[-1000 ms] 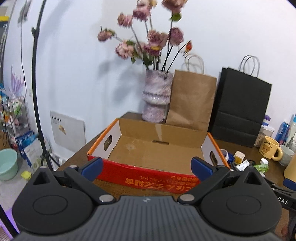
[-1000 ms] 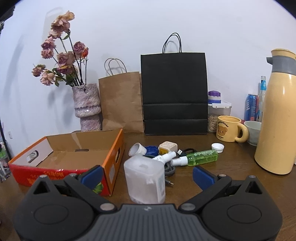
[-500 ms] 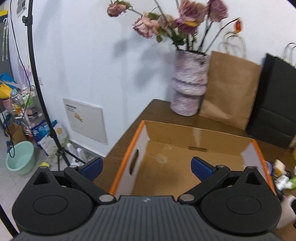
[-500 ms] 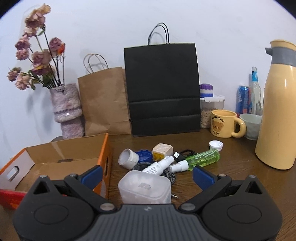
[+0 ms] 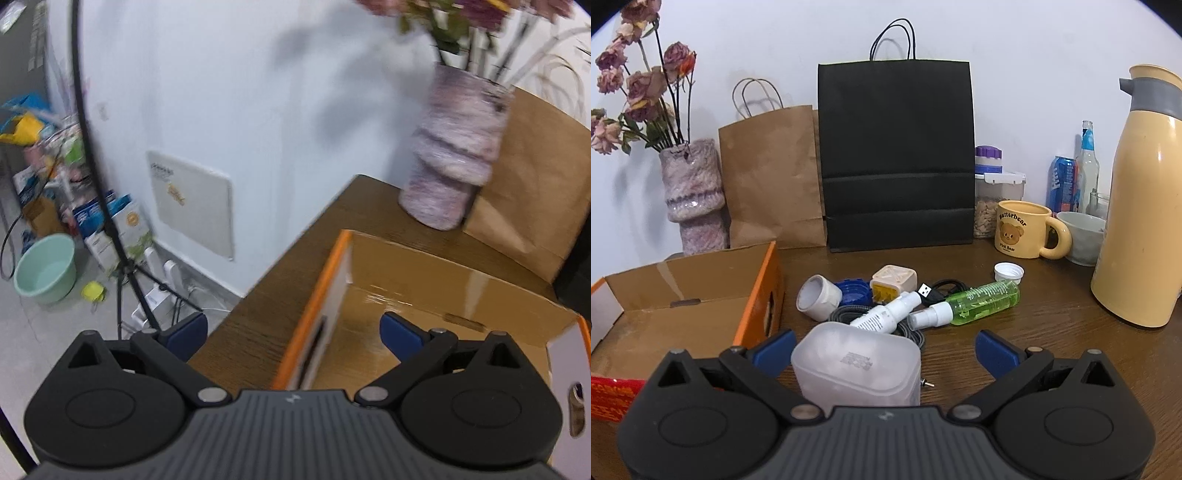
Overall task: Organize rigid objects
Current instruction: 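Move the right tool to the clear plastic container and close on it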
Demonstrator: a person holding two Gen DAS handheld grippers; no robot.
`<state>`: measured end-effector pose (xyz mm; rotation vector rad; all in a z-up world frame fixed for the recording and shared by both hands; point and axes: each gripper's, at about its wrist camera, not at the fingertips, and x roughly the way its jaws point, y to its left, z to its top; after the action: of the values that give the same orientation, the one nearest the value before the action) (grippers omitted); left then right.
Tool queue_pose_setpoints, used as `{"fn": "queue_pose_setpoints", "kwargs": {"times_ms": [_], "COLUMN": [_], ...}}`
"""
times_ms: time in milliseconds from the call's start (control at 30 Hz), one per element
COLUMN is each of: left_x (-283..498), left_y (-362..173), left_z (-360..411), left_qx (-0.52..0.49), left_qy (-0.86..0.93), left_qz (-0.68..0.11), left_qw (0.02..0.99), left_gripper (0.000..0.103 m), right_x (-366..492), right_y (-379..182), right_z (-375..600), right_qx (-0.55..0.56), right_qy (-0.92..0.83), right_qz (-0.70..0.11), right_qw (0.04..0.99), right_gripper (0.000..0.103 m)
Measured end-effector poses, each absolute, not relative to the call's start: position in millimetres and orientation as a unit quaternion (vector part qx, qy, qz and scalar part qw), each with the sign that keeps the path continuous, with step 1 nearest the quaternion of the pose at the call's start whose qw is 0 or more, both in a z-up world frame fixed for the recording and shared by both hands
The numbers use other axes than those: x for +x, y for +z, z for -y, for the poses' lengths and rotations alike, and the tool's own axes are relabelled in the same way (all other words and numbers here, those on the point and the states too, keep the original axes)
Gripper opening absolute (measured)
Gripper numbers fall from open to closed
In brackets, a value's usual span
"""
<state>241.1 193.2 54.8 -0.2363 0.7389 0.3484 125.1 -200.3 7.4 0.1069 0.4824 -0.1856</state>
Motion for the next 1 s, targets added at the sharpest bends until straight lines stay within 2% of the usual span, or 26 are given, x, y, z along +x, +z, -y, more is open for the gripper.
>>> {"fn": "queue_pose_setpoints", "kwargs": {"times_ms": [100, 200, 267, 400, 500, 567, 600, 667, 767, 933, 1000], "left_x": [240.8, 243.7, 244.6, 242.7, 241.8, 242.6, 243.1, 243.0, 242.7, 241.7, 241.7], "left_y": [46.1, 36.4, 31.0, 27.2, 23.2, 19.8, 18.8, 18.9, 18.8, 18.9, 19.1], "left_z": [-200.5, -203.2, -201.9, -204.9, -205.7, -204.5, -204.6, -204.9, -204.2, -205.3, -204.9], "left_qx": [-0.125, -0.134, -0.127, -0.136, -0.138, -0.138, -0.138, -0.142, -0.143, -0.145, -0.143], "left_qy": [0.16, 0.142, 0.145, 0.143, 0.139, 0.134, 0.132, 0.127, 0.125, 0.127, 0.127], "left_qz": [-0.364, -0.377, -0.384, -0.387, -0.394, -0.401, -0.403, -0.402, -0.399, -0.398, -0.397], "left_qw": [0.909, 0.905, 0.903, 0.901, 0.898, 0.895, 0.895, 0.896, 0.897, 0.897, 0.897], "left_gripper": [0.096, 0.089, 0.079, 0.067, 0.051, 0.031, 0.028, 0.023, 0.023, 0.023, 0.023], "right_x": [129.5, 132.1, 133.2, 132.9, 132.8, 133.2, 133.9, 134.8, 135.3, 136.7, 135.4], "right_y": [4.1, 1.0, -0.6, -1.5, -3.2, -4.8, -5.4, -6.7, -7.3, -10.2, -10.3], "right_z": [198.2, 195.0, 194.1, 195.7, 195.7, 195.0, 194.5, 193.6, 194.4, 197.9, 197.1], "right_qx": [0.049, 0.043, 0.04, 0.04, 0.039, 0.038, 0.036, 0.032, 0.033, 0.044, 0.043], "right_qy": [-0.095, -0.099, -0.102, -0.107, -0.106, -0.104, -0.104, -0.105, -0.104, -0.092, -0.086], "right_qz": [-0.243, -0.248, -0.249, -0.248, -0.248, -0.248, -0.249, -0.25, -0.251, -0.26, -0.26], "right_qw": [0.964, 0.963, 0.962, 0.962, 0.962, 0.962, 0.962, 0.962, 0.962, 0.96, 0.961], "right_gripper": [0.103, 0.103, 0.103, 0.103, 0.103, 0.103, 0.103, 0.103, 0.101, 0.088, 0.073]}}
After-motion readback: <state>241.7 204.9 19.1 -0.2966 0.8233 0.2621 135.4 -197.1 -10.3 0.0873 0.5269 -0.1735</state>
